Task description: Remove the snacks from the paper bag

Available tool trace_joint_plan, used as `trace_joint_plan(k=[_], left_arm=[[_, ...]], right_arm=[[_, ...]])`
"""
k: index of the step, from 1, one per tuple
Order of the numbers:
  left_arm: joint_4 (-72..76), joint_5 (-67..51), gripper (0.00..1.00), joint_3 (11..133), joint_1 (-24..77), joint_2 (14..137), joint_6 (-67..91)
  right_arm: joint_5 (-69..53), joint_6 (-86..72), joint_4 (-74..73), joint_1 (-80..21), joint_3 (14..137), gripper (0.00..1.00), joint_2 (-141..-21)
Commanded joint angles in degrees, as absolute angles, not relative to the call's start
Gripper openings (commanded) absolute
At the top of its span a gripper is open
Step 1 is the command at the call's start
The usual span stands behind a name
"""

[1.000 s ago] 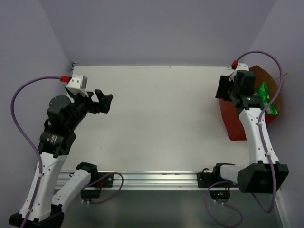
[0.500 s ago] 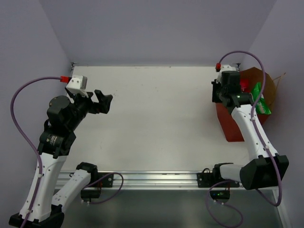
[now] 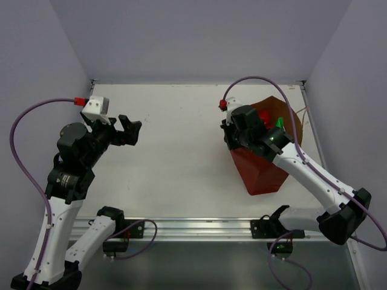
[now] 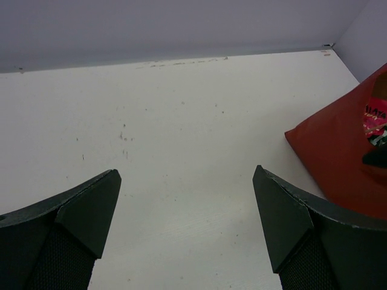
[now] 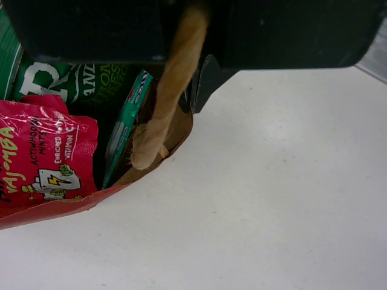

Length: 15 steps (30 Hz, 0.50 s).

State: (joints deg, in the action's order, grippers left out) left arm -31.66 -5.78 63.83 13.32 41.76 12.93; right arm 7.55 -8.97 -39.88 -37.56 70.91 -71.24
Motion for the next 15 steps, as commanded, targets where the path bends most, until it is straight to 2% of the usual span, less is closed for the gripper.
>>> trace_joint_plan(k=[1,2,7,10,13,15], left_arm=[[-32.2,-6.2,1.00,66.7,13.7,41.5,13.1],[-32.3,-6.2,1.00,67.0,13.7,41.6,13.1],[-33.1,-6.3,1.00,68.3,13.7,42.2,13.3],[-33.1,-7.1,1.00,68.7,13.7,42.8,13.4],[-33.2,-7.8,1.00,68.9,13.7,43.6,13.9],[-33.0,-8.1,1.00,69.0,13.7,44.0,14.1]], right_arm=[[5.2,-13.3,-38.7,-42.7,76.0,0.00,-72.0],[5.2,-13.7,-39.1,-43.9,76.5,0.01,-72.1],[8.1,-15.6,-44.9,-44.1,81.9,0.59,-68.8],[16.1,-14.5,-48.7,-44.0,86.4,0.73,-64.4],[25.6,-13.6,-50.2,-42.5,88.6,0.75,-59.6],[29.9,-13.8,-50.1,-37.8,87.6,0.75,-56.0]])
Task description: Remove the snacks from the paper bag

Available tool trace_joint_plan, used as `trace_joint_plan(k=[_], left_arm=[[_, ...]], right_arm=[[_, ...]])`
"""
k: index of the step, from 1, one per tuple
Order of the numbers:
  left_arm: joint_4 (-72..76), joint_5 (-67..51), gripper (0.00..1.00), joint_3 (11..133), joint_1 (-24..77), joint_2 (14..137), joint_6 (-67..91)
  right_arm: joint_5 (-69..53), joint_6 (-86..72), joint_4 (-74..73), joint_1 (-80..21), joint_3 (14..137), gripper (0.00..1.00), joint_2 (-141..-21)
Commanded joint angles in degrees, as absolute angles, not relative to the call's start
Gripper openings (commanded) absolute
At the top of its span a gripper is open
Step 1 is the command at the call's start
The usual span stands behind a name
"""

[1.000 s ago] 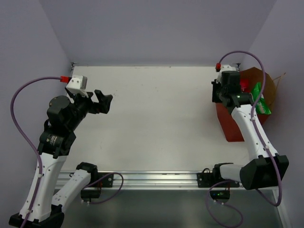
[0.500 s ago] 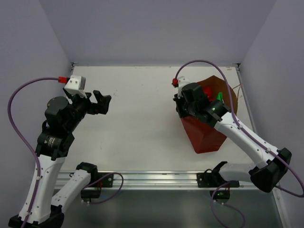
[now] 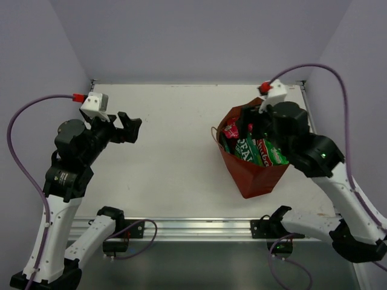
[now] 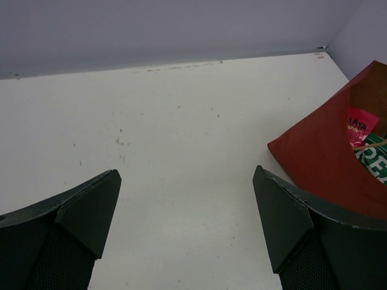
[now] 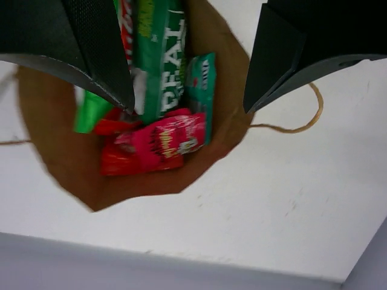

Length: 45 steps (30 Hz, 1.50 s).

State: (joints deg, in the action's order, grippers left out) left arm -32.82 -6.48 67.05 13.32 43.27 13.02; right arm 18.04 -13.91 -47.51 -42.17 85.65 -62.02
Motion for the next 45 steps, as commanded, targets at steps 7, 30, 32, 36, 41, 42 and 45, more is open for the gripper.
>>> trace_joint_plan(k=[7,30,32,36,41,42,45], left_arm=[[-32.3,-9.1,1.00,69.2,13.7,44.7,14.0],[-32.1,-12.6,1.00,67.1,13.7,43.9,13.7],[-31.8,-13.2,1.00,67.4,13.7,44.6,13.9],[-31.3,-15.0,1.00,68.0,13.8,45.9,14.3],[-31.0,-15.4,1.00,68.3,13.7,46.9,14.3],[-31.0,-15.5,1.00,68.5,13.7,47.0,14.4],[-30.9,-16.3,1.00,68.7,13.7,47.3,14.5]], right_arm=[[23.9,-13.8,-47.2,-15.6,80.5,0.77,-52.9],[4.9,-13.5,-29.5,2.4,61.5,0.42,-60.6],[4.8,-13.6,-29.4,2.4,61.3,0.42,-60.5],[3.7,-14.2,-25.8,2.4,56.7,0.43,-57.0],[3.9,-13.4,-20.9,2.3,52.5,0.40,-52.7],[4.0,-13.0,-20.7,2.3,52.2,0.38,-52.4],[4.3,-11.9,-19.2,2.4,51.5,0.27,-51.7]])
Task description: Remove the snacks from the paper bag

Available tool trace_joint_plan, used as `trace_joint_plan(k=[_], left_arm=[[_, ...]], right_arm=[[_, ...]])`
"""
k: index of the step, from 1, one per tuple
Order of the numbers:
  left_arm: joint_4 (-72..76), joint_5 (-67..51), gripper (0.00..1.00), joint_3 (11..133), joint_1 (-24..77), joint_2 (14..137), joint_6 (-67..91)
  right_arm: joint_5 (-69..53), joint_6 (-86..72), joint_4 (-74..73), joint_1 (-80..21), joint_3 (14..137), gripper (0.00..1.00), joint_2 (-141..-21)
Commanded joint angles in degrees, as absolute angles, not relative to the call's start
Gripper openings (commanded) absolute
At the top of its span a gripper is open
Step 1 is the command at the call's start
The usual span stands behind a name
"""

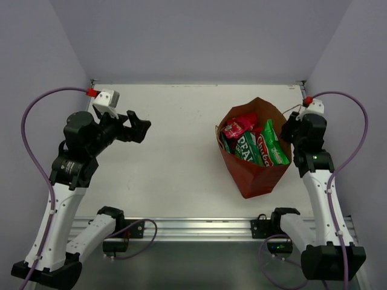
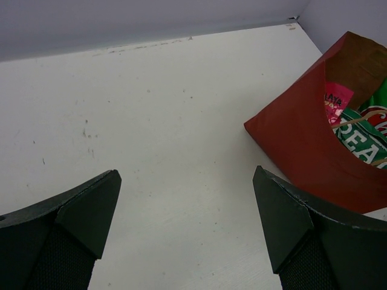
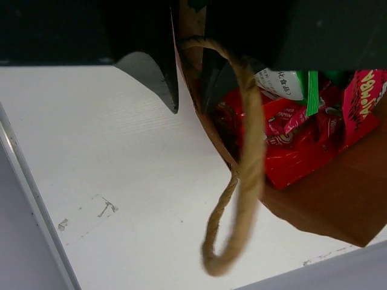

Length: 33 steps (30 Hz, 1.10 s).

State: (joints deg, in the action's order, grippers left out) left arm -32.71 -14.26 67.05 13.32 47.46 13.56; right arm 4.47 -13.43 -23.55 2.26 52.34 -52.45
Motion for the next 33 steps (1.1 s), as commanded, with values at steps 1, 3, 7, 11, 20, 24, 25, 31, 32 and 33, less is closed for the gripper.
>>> trace_joint_plan(k=[1,3,7,11,20,24,25,31,32,33], left_arm=[[-30.7,-16.6,1.00,68.8,13.7,47.4,14.5],[-30.2,-18.1,1.00,69.0,13.7,47.6,14.5],[-29.6,-21.0,1.00,70.0,13.7,49.6,14.9],[-29.3,-20.9,1.00,71.8,13.7,52.6,16.6],[-26.4,-20.8,1.00,78.0,17.6,61.4,20.0],[-25.1,-13.8,1.00,81.6,26.0,66.3,20.4],[-25.0,-12.1,1.00,83.1,30.7,68.8,20.3],[-25.1,2.5,0.93,86.6,44.7,77.2,23.3],[-25.1,5.9,0.91,87.0,46.3,78.2,24.6],[-25.1,7.3,0.90,87.5,47.8,80.4,25.3]], right_arm=[[4.0,-11.3,-18.5,2.4,51.6,0.23,-51.7],[3.1,-9.9,-18.5,2.4,52.6,0.15,-52.5],[0.4,-8.1,-19.5,2.3,55.0,0.03,-54.5],[-3.0,-6.2,-19.3,1.2,58.5,0.00,-56.0],[-1.1,-1.1,-17.5,-5.6,66.6,0.00,-58.2],[-0.4,-1.6,-14.8,-7.6,66.9,0.00,-57.8],[-0.6,-2.0,-14.1,-7.7,66.3,0.00,-57.7],[-0.1,-2.4,-12.7,-9.0,64.5,0.00,-57.0],[-0.1,-2.3,-12.7,-9.3,64.3,0.00,-56.6],[1.0,-2.2,-11.9,-10.0,64.1,0.00,-56.2]])
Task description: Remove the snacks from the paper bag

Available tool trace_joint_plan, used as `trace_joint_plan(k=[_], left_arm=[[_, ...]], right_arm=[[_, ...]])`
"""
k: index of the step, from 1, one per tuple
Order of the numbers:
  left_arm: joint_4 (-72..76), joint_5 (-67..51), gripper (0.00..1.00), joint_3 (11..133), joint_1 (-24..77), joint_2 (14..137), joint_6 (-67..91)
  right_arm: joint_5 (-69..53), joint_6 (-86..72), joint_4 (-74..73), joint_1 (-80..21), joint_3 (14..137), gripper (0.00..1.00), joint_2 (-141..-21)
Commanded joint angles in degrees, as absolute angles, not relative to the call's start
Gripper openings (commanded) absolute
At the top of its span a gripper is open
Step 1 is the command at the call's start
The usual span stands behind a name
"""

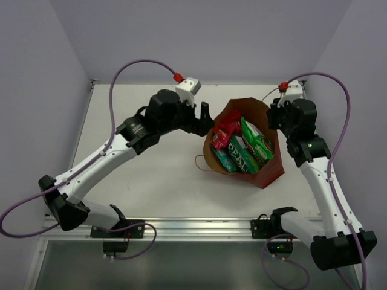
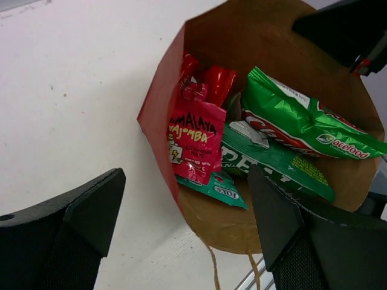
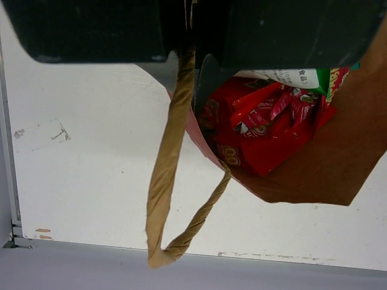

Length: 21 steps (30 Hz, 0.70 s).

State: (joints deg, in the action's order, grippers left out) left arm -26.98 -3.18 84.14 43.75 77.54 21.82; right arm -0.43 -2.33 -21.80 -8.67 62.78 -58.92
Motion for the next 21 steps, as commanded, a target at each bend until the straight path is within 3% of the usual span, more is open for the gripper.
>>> trace_joint_plan(k=[1,8,9,21], left_arm=[[-25.2,8.8,0.87,88.7,50.2,81.6,25.8],[-26.9,22.4,0.75,94.5,57.7,92.1,29.1],[-26.9,23.4,0.70,94.9,58.7,94.4,29.4],[-28.7,32.8,0.54,98.1,60.5,104.0,30.5]], right_arm=[[1.3,-2.1,-11.6,-10.3,64.0,0.00,-55.5],[2.1,-2.5,-11.7,-11.0,64.2,0.00,-54.6],[2.1,-2.6,-11.2,-11.2,63.8,0.00,-54.4],[1.8,-3.7,-10.4,-11.3,61.7,0.00,-53.9]])
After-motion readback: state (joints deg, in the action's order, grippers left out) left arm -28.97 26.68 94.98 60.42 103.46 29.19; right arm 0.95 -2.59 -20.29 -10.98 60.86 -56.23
